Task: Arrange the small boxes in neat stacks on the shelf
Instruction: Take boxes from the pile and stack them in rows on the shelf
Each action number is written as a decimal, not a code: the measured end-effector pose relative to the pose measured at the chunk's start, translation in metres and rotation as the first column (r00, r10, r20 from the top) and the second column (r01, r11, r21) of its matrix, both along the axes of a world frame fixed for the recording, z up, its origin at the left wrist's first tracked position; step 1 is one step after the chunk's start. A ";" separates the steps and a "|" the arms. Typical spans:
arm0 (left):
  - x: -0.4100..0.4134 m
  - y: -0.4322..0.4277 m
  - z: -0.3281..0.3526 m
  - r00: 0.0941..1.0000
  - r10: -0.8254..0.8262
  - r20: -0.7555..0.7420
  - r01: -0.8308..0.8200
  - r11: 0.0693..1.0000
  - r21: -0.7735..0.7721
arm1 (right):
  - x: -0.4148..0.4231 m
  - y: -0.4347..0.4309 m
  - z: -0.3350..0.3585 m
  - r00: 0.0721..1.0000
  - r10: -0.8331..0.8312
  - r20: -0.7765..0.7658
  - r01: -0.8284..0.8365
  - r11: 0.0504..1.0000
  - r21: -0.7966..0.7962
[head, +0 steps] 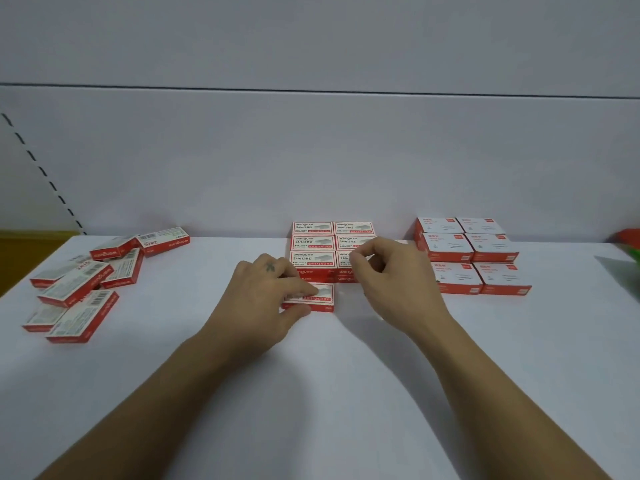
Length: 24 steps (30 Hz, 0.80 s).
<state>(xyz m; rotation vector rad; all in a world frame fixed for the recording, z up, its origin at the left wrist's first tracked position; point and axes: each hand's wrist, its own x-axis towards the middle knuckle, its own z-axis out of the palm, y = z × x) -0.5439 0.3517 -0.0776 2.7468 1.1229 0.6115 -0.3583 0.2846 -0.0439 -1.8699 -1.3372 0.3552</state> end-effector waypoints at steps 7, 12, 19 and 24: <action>0.011 -0.002 -0.003 0.998 0.068 -0.006 -0.068 0.997 0.027 | -0.001 -0.002 0.000 0.997 -0.009 0.072 0.006 0.999 0.037; 0.017 -0.005 -0.003 0.991 0.132 -0.014 -0.132 0.991 0.011 | -0.002 -0.002 0.001 0.996 0.000 0.088 -0.002 1.000 0.027; 0.015 -0.007 0.004 0.991 0.120 -0.065 -0.120 0.993 0.006 | -0.004 -0.001 -0.001 0.959 0.070 0.276 -0.086 0.995 0.046; 0.008 -0.013 0.026 0.990 0.126 -0.067 -0.121 0.989 0.085 | -0.010 0.002 0.005 0.865 0.194 0.463 -0.220 0.975 0.003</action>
